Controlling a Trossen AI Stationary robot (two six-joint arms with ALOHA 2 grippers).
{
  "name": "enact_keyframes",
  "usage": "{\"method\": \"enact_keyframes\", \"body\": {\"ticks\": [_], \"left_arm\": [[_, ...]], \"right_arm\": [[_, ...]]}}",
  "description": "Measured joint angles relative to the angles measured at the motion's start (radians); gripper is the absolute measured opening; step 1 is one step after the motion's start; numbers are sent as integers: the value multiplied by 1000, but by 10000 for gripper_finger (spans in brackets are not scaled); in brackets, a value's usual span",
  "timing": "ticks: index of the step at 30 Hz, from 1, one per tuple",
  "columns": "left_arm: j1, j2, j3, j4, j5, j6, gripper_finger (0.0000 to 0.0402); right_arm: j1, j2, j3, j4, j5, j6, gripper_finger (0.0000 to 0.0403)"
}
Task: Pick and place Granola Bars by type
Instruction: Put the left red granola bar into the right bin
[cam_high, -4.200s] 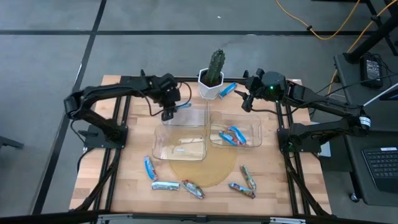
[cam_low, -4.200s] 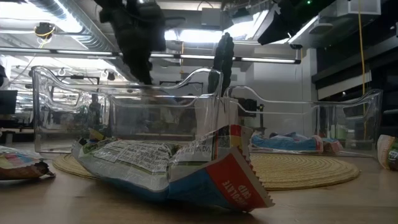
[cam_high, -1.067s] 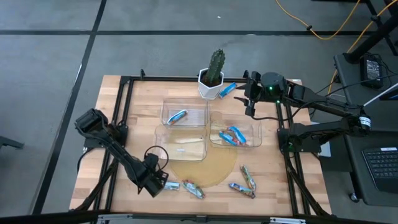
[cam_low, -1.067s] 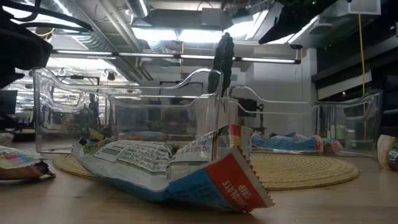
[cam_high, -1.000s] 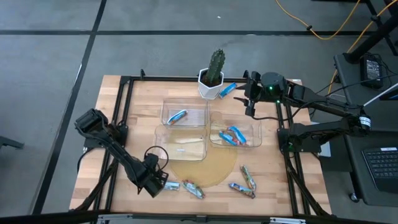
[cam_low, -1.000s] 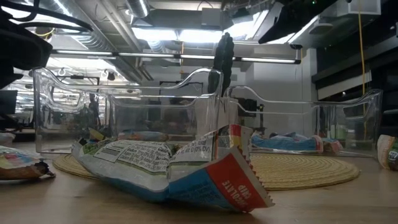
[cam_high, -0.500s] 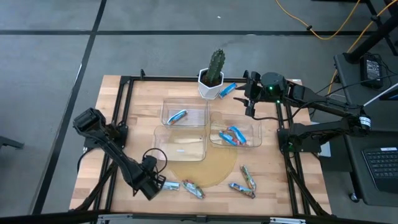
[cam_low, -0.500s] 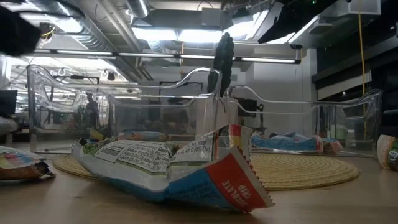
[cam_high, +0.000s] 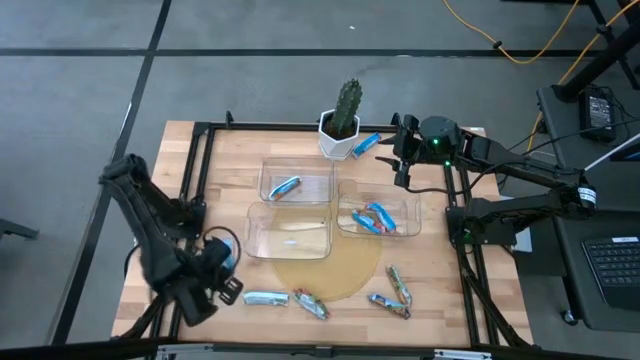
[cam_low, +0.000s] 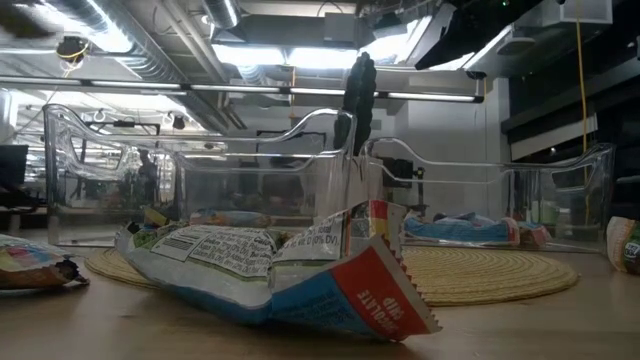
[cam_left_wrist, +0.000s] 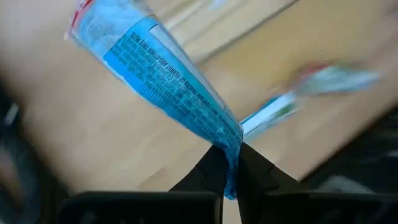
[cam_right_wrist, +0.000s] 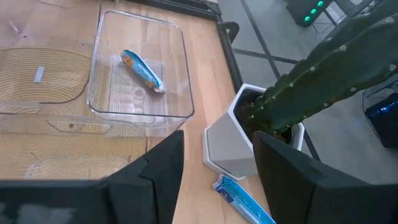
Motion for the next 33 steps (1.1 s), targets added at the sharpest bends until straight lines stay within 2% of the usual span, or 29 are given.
{"method": "enact_keyframes", "body": {"ticks": [3, 7, 9, 11, 15, 21, 27, 30, 33], "left_arm": [[-43, -56, 42, 17, -239, 86, 6], [-102, -123, 79, 103, -596, 285, 7], [-119, -152, 89, 154, -725, 400, 7], [-126, -179, 91, 211, -802, 518, 5], [-119, -210, 91, 279, -827, 677, 5], [-93, -218, 91, 291, -842, 784, 5], [-9, -226, 91, 312, -842, 947, 4], [60, -246, 91, 410, -800, 1148, 4], [163, -271, 91, 585, -674, 1434, 4]], "right_arm": [[0, 0, 0, 0, 0, 0, 194], [0, 0, 0, 10, 0, 0, 194], [0, 0, 0, 23, -13, 0, 194], [0, 0, 0, 51, -32, 12, 194], [2, 0, 0, 113, -73, 105, 194], [2, 0, 0, 123, -182, 213, 194], [2, 3, 0, 203, -303, 250, 194], [2, 14, 35, 223, -329, 283, 194], [2, 56, 131, 224, -382, 308, 194]]}}
